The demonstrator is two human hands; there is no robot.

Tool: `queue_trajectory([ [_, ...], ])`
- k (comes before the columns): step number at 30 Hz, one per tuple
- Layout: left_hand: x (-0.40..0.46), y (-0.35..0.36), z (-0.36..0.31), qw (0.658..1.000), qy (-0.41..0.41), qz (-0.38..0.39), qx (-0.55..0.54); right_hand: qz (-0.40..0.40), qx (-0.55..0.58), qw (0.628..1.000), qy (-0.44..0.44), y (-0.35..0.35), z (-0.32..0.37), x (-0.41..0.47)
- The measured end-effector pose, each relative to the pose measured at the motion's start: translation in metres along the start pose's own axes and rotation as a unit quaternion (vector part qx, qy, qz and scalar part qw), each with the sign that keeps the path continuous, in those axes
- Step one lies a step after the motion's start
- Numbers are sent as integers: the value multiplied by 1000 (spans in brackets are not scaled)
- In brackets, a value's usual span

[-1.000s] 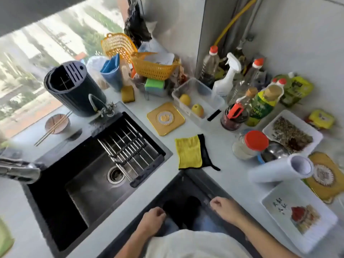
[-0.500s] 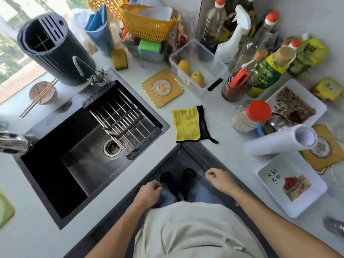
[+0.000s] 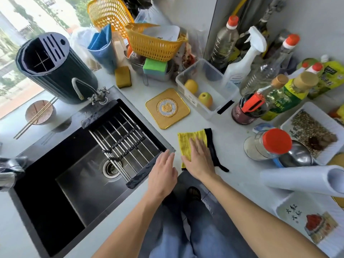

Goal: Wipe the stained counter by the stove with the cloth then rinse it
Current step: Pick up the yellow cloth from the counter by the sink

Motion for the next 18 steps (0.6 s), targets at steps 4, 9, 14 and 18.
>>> queue_trajectory([
  [4, 10, 30, -4, 994, 72, 10, 87, -8, -61, 998, 5, 25, -12, 21],
  [9, 7, 68, 14, 994, 36, 59, 88, -89, -94, 991, -22, 38, -19, 25],
  [14, 6, 70, 16, 993, 36, 62, 97, -129, -85, 987, -52, 29, -20, 23],
  [18, 6, 65, 13, 993, 36, 89, 73, -125, 62, 989, -54, 11, -24, 19],
])
Point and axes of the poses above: each hand's wrist, its own x-axis towards the middle knuckle, its own y-axis out of the palm, z = x × y, the point moved 9 cm from there along x, towards the middle knuckle, and after that the axes turned 1 degree about x, right-handed, at the moved point
